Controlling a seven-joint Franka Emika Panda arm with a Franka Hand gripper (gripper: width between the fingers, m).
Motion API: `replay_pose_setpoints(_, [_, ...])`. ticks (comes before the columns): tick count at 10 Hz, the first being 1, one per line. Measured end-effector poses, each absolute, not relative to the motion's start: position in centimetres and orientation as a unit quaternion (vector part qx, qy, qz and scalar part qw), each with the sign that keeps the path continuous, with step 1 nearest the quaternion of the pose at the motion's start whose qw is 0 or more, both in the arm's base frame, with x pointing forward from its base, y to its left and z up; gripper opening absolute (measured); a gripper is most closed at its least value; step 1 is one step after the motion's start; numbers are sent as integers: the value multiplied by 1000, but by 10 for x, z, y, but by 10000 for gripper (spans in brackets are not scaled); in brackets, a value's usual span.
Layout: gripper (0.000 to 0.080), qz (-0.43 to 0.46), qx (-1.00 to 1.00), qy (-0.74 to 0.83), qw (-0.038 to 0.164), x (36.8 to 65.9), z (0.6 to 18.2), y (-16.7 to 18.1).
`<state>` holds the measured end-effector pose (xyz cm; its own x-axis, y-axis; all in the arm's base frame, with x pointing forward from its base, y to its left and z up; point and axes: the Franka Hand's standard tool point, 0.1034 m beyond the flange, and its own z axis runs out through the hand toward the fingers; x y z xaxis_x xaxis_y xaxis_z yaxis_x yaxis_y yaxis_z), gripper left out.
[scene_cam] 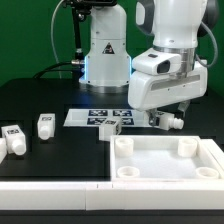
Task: Assemble square table
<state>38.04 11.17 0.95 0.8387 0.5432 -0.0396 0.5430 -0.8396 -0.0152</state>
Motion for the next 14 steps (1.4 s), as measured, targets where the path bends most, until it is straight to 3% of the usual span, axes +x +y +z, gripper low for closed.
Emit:
replay_pose_setpoints(2, [410,22,-959,-283,2,380,9,111])
replay_pose_setpoints(3, [410,22,-958,-287,1,380,9,111])
replay_pose_setpoints(4, [284,22,-952,-307,1,381,11,115])
replay_pose_setpoints(7, [284,14,-891,-455,9,401,23,128])
replay_pose_setpoints(8, [284,0,-885,-466,6,396,25,134])
replay_pose_setpoints(12, [284,-3,-781,-624,1,406,23,131])
replay_pose_setpoints(14, [284,-9,-707,-707,4,419,26,152])
